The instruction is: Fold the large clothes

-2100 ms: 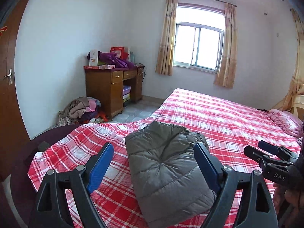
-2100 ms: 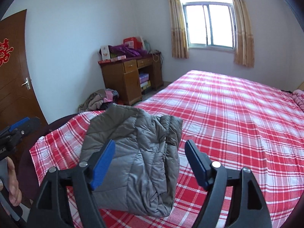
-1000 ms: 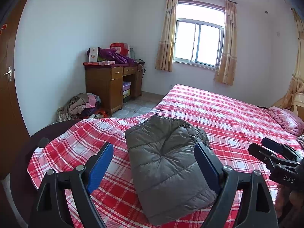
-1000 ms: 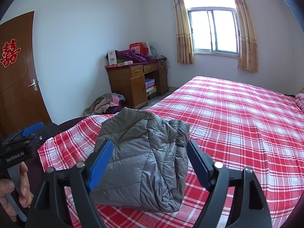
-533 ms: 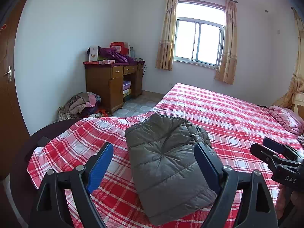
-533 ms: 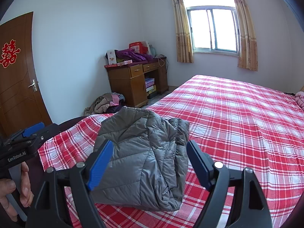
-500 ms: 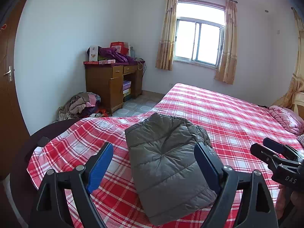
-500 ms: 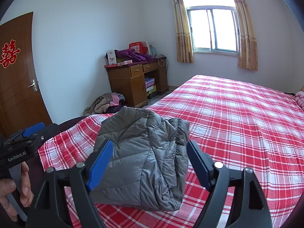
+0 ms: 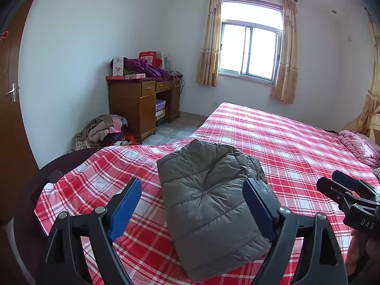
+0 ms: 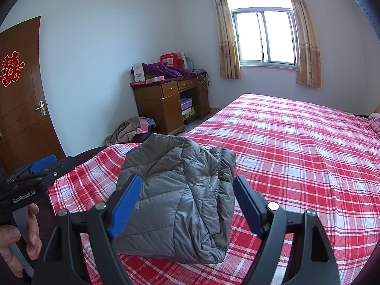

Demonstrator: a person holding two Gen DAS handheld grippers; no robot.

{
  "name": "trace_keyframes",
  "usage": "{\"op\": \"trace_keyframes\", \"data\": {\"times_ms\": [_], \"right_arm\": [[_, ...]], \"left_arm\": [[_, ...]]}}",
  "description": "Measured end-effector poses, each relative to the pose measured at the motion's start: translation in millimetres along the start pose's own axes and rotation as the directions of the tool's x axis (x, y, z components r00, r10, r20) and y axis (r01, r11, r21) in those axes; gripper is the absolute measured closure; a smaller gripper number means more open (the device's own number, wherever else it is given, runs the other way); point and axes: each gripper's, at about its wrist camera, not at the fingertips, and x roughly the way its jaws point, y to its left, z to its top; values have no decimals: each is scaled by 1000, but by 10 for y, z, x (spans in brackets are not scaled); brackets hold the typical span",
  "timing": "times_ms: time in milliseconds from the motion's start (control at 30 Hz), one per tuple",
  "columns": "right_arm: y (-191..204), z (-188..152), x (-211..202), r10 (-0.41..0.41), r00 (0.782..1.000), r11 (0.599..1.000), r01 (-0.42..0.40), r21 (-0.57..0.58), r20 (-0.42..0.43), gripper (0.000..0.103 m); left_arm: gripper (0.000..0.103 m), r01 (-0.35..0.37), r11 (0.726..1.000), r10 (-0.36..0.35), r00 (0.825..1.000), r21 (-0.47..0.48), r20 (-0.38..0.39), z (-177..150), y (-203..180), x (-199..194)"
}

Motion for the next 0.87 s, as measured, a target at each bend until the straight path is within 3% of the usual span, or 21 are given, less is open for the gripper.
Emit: {"op": "trace_keyframes", "data": {"times_ms": [267, 367, 867], "right_arm": [[2, 21, -5, -1, 1000, 1000, 1, -3, 6, 21], [3, 31, -17, 1, 1000, 1000, -1, -6, 11, 21], [29, -14, 20, 7, 1000, 1000, -8, -19, -9, 21]], "left_arm": [[16, 4, 1000, -4, 1000, 13, 19, 19, -30, -32], [6, 9, 1000, -9, 1000, 3, 17, 22, -14, -30], [4, -20, 999, 19, 1000, 45, 20, -56, -62, 50]]}}
